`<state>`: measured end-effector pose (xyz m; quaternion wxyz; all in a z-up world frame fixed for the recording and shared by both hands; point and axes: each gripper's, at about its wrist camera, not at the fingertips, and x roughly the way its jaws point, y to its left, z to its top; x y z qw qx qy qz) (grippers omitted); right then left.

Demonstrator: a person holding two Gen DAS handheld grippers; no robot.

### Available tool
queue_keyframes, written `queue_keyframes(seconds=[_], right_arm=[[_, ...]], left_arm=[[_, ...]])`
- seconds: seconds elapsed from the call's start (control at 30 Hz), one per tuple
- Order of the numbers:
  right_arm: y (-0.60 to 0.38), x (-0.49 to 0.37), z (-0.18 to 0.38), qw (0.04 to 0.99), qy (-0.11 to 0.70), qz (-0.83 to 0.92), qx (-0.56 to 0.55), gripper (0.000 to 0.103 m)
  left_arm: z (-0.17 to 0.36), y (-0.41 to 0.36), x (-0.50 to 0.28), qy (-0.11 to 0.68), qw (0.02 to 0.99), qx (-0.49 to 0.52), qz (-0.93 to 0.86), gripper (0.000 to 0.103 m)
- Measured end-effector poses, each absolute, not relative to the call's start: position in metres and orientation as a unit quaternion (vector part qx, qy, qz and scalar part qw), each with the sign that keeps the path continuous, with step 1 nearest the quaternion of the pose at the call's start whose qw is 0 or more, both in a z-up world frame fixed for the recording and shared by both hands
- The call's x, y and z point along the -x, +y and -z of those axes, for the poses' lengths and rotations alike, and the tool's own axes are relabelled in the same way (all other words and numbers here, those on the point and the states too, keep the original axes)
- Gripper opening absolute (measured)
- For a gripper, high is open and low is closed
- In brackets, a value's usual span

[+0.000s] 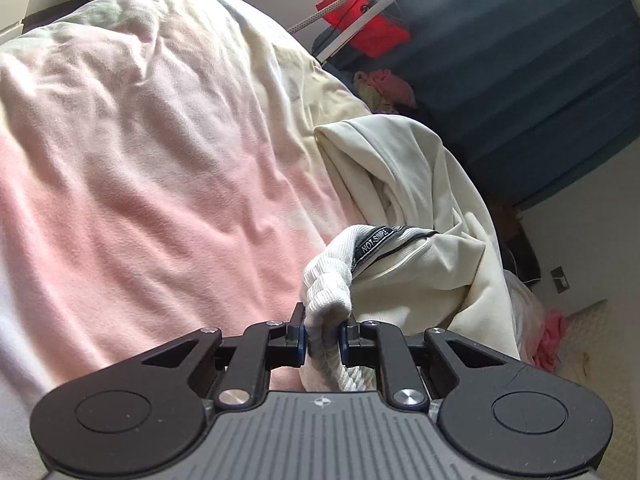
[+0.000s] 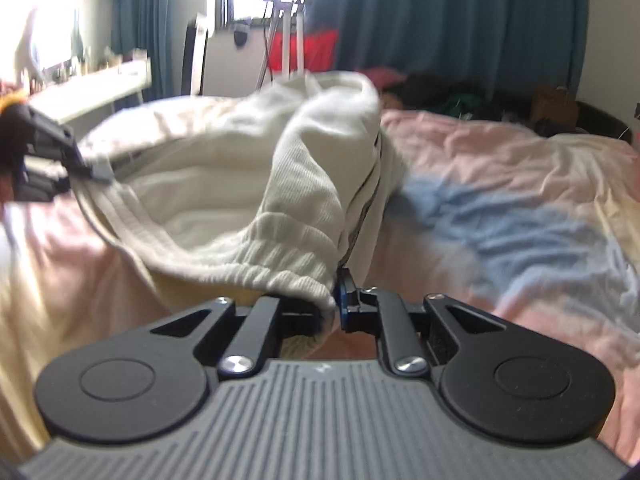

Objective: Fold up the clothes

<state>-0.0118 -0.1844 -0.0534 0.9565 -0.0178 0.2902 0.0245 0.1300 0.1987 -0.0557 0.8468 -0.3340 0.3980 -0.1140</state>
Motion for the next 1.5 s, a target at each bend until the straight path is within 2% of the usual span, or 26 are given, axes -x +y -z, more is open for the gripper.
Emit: queue_keyframes(seconds=[0.1, 0.17, 0.23, 0.3, 0.33, 0.57, 0.77, 0.9, 1.3, 1.33, 1.4, 1.43, 1.47, 1.5], right_arm=[[-0.191, 0.01, 0.05, 0.957, 0.29, -0.023, -0.007, 0.018], [-0.197, 0.014, 0.046, 0.956, 0.289, -0.028, -0.039, 0.027], [-0.202, 0.016, 0.048, 0.951, 0.298, -0.035, -0.075, 0.055], [-0.206, 0.018, 0.051, 0.945, 0.306, -0.047, -0.105, 0.072], [-0.205, 0.019, 0.052, 0.943, 0.308, -0.058, -0.114, 0.076], [-0.189, 0.031, 0.049, 0.935, 0.324, -0.079, -0.125, 0.078], [-0.222, 0.041, 0.037, 0.934, 0.284, -0.056, -0.209, 0.077], [-0.237, 0.038, 0.033, 0.934, 0.248, -0.046, -0.254, 0.078], [-0.234, 0.01, 0.073, 0.91, 0.301, -0.041, -0.282, 0.078], [-0.233, 0.009, 0.073, 0.91, 0.3, -0.042, -0.283, 0.078], [-0.232, 0.007, 0.074, 0.91, 0.3, -0.041, -0.282, 0.078], [-0.232, 0.006, 0.075, 0.911, 0.298, -0.04, -0.282, 0.078], [-0.232, 0.006, 0.075, 0.912, 0.295, -0.038, -0.283, 0.078], [-0.232, 0.006, 0.075, 0.912, 0.295, -0.036, -0.282, 0.078]], left_arm=[[0.046, 0.207, -0.121, 0.392, 0.845, 0.347, 0.113, 0.021], [0.04, 0.212, -0.115, 0.387, 0.843, 0.356, 0.113, 0.027], [0.034, 0.217, -0.11, 0.383, 0.842, 0.364, 0.112, 0.039], [0.028, 0.223, -0.104, 0.378, 0.84, 0.373, 0.111, 0.042], [0.025, 0.225, -0.101, 0.376, 0.839, 0.377, 0.111, 0.042], [0.007, 0.224, -0.071, 0.345, 0.838, 0.397, 0.147, 0.05], [0.014, 0.21, -0.075, 0.359, 0.829, 0.395, 0.168, 0.055], [0.03, 0.199, -0.088, 0.388, 0.825, 0.382, 0.153, 0.055], [0.058, 0.177, -0.121, 0.41, 0.846, 0.326, 0.101, 0.054], [0.059, 0.175, -0.124, 0.409, 0.849, 0.321, 0.099, 0.051], [0.063, 0.166, -0.128, 0.416, 0.856, 0.294, 0.088, 0.037], [0.062, 0.164, -0.128, 0.419, 0.86, 0.28, 0.081, 0.024], [0.062, 0.162, -0.129, 0.421, 0.864, 0.266, 0.074, 0.015], [0.058, 0.162, -0.129, 0.416, 0.868, 0.257, 0.081, 0.015]])
